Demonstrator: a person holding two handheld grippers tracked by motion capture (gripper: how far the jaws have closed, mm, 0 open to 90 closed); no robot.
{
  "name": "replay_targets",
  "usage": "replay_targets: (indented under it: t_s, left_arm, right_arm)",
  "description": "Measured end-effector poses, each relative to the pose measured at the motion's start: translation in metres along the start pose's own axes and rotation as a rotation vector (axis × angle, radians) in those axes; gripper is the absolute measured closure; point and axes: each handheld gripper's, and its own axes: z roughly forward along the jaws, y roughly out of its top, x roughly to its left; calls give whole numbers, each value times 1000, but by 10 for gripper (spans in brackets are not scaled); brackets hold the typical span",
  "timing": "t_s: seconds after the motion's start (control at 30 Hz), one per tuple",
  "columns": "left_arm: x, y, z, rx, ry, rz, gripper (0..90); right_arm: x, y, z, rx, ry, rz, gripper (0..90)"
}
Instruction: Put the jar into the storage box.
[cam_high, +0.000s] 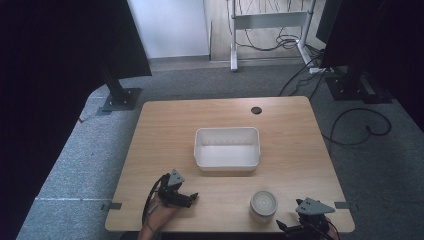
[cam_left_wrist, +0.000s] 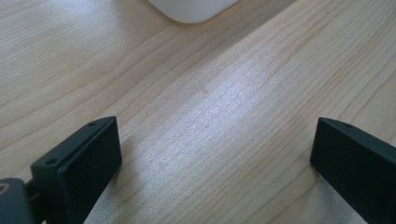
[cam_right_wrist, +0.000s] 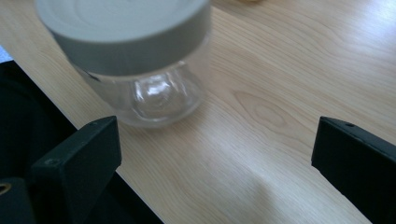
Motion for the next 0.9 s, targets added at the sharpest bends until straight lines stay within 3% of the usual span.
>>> replay_targets:
  t_s: [0.23, 0.9]
  left_arm:
    - [0, 0, 0, 0, 0, 0, 17]
    - [0, 0, 0, 0, 0, 0, 17]
  right_arm:
    - [9, 5, 6, -7, 28, -35, 10]
    - [21, 18, 28, -21, 73, -65, 16]
